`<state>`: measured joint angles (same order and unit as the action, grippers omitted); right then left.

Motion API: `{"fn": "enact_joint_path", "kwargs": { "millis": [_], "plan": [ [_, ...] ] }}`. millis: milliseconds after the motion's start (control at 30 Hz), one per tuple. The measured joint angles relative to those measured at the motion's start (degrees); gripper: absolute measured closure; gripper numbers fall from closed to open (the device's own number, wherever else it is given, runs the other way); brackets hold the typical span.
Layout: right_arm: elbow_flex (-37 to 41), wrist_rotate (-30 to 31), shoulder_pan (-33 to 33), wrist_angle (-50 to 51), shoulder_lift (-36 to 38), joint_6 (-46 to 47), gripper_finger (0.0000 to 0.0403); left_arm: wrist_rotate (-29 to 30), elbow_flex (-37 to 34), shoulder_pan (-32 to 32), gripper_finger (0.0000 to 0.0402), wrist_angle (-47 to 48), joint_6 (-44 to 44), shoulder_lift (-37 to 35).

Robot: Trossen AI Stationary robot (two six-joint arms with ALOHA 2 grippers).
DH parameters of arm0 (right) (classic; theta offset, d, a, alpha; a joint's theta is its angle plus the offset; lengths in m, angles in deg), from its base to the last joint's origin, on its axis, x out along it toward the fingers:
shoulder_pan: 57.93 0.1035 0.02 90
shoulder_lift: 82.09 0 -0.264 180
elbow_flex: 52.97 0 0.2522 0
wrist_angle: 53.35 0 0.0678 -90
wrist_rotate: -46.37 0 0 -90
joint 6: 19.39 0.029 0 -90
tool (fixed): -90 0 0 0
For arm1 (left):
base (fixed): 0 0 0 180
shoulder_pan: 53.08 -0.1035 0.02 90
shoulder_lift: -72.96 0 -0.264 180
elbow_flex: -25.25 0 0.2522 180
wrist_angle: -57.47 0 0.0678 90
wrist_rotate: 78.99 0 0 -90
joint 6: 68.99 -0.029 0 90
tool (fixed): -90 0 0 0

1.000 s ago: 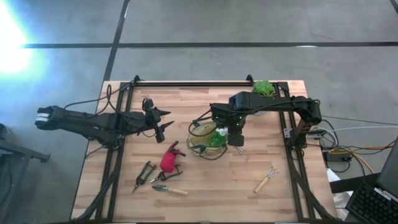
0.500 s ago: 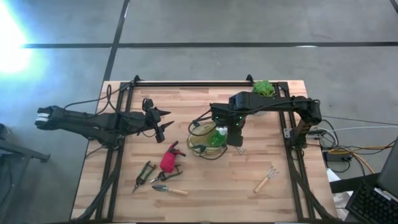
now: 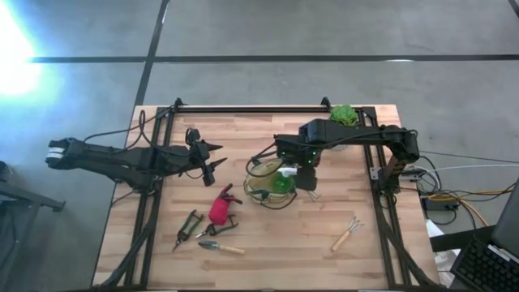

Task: Pick & Place Garden tools in Gardening bag
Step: Put the red gloves into the light brown gardening bag

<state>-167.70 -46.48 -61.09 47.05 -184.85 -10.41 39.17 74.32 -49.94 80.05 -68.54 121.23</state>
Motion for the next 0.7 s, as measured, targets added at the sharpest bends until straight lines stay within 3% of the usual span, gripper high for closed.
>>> {"fn": "enact_joint_path", "kwargs": {
  "millis": [267, 700],
  "plan": [
    [-2.6, 0.0, 0.3, 3.4, 0.5, 0.1, 0.0237, 0.0, 0.0, 0.0, 0.0197, 0.0, 0.0, 0.0],
    [-6.5, -0.1, 1.4, 3.3, 4.9, 6.0, 0.0281, 0.0, 0.0, 0.0, 0.0197, 0.2, 0.0, 0.0]
  ]
}}
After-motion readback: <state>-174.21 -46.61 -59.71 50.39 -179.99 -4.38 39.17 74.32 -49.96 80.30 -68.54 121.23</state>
